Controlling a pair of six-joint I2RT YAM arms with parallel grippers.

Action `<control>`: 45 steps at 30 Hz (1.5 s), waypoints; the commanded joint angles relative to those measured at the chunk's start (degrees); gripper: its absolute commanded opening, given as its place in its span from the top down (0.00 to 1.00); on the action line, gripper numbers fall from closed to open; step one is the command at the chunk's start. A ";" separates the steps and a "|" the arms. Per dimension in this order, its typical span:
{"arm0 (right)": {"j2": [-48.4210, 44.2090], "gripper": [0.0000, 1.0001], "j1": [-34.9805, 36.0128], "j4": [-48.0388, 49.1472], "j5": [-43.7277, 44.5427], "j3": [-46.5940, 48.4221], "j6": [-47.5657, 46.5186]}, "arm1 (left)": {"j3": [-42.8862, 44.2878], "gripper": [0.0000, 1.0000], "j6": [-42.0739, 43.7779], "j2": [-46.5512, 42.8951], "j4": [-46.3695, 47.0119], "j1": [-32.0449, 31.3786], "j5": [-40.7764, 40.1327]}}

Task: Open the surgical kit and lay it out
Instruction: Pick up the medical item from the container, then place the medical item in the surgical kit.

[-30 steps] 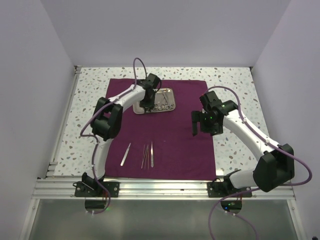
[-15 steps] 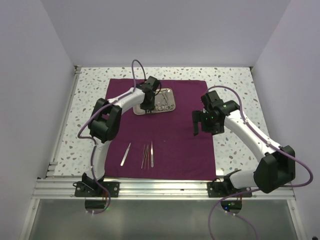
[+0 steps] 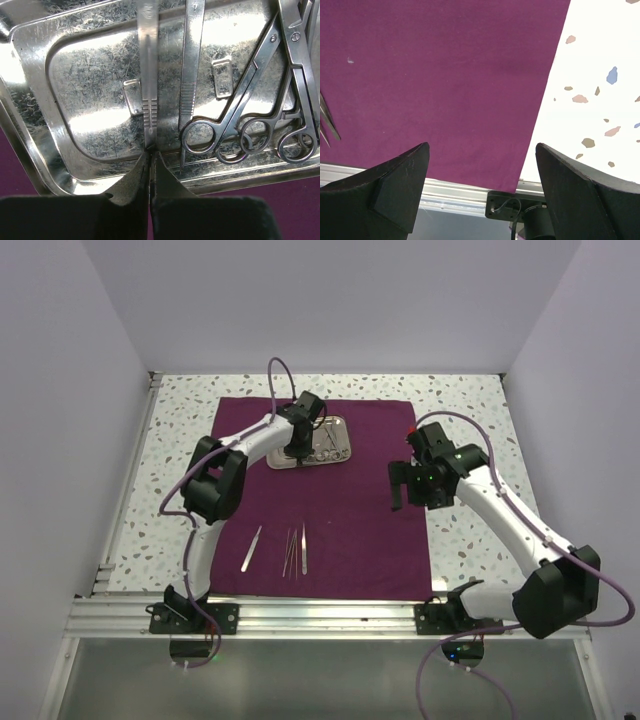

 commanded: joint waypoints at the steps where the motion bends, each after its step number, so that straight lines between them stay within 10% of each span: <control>1: -2.49 0.09 -0.33 -1.41 1.17 -0.24 -1.05 | -4.13 1.00 -1.43 6.65 -2.30 -0.06 1.67; 16: -3.73 0.09 -0.42 0.69 -2.26 -1.47 -0.78 | 2.90 1.00 4.28 -13.53 -9.67 0.12 -4.03; 32: -3.64 0.09 -0.50 4.38 -8.67 -3.40 -1.49 | -46.90 1.00 -12.22 -53.36 -8.80 -1.38 1.49; 45: -3.99 0.10 -0.41 5.70 -10.52 -5.95 -1.22 | -63.19 1.00 -21.03 -68.84 -16.09 -1.99 5.28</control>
